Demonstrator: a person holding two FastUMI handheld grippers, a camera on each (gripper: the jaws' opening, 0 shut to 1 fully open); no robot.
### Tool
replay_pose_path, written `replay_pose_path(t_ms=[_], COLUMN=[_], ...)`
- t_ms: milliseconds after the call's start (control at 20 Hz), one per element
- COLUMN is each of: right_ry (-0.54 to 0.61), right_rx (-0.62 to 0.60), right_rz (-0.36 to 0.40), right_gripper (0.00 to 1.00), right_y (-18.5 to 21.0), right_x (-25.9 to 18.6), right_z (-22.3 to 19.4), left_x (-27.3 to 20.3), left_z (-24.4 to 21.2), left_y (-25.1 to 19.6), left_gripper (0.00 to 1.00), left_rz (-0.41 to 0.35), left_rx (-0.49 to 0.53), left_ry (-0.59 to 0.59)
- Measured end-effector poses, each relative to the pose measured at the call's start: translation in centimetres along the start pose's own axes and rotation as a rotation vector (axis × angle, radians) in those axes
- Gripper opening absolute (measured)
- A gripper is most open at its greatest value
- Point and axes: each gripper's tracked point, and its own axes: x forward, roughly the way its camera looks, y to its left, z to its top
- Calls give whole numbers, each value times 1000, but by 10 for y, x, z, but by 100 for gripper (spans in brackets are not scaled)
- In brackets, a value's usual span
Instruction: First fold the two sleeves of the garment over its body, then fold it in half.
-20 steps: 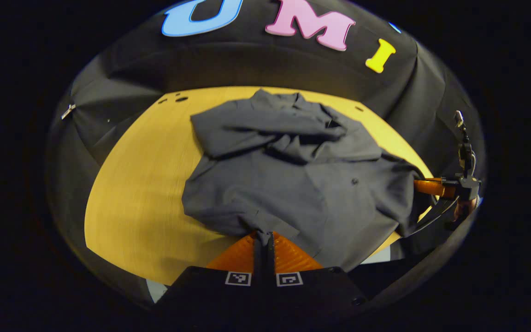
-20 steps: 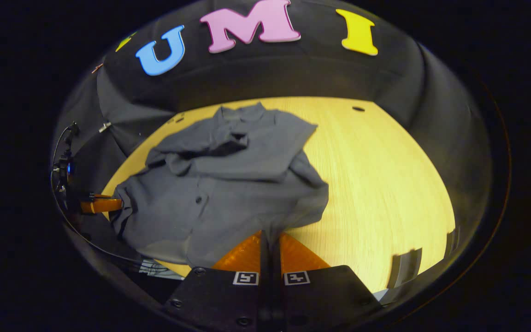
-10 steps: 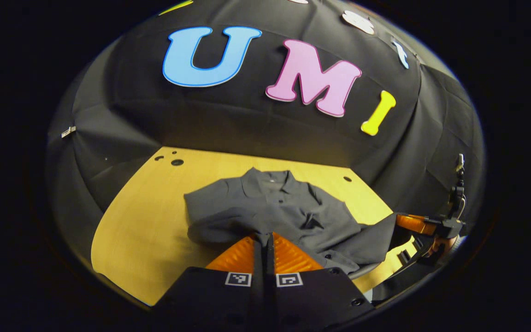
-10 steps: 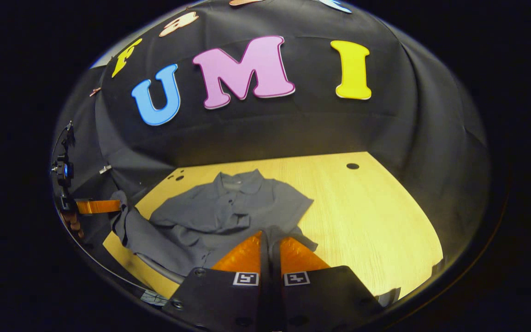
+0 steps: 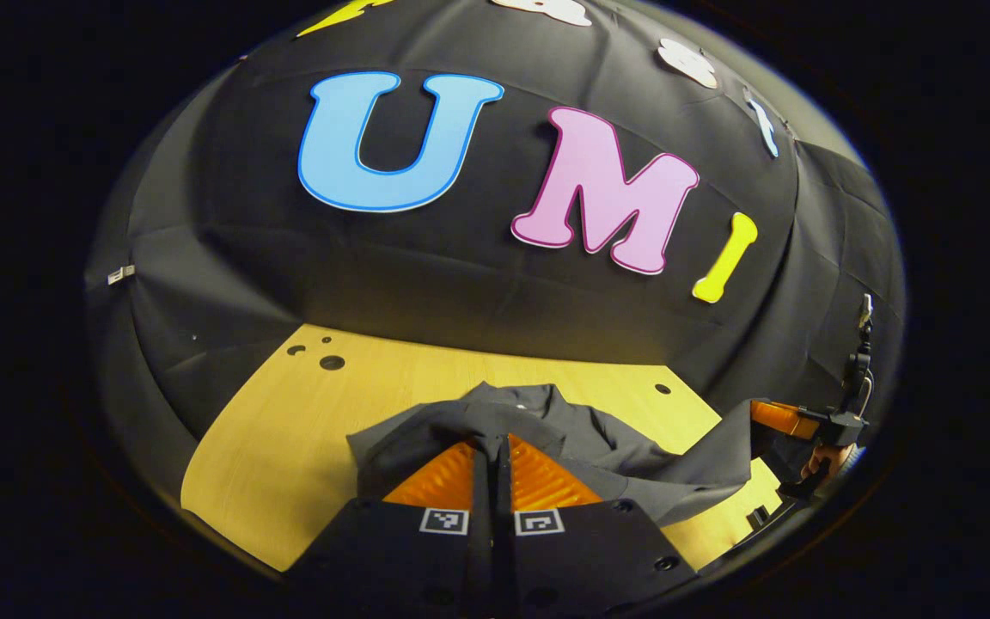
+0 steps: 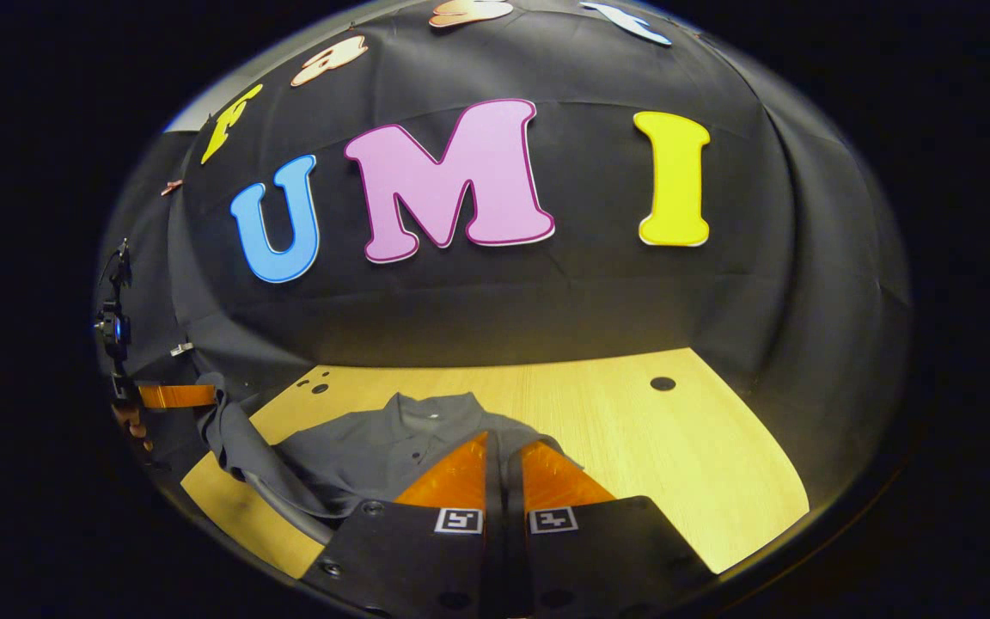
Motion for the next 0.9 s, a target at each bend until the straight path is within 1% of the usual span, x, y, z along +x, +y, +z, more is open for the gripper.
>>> replay_pose_path(t_ms=[200,400,600,900], right_ry=[-9,1,19,65], right_rx=[-16,-24,-32,-57], right_rz=[-11,-25,-39,-51], right_gripper=[5,5,5,5], right_y=[-6,-14,-25,-33], right_x=[38,78,118,170], right_z=[11,9,-1,-26], left_x=[34,70,108,163], left_z=[12,18,13,-7], left_y=[16,36,57,84], left_gripper=[5,5,5,5], left_rz=[33,69,107,151], left_rx=[18,25,31,66], left_ry=[-19,-22,-6,36])
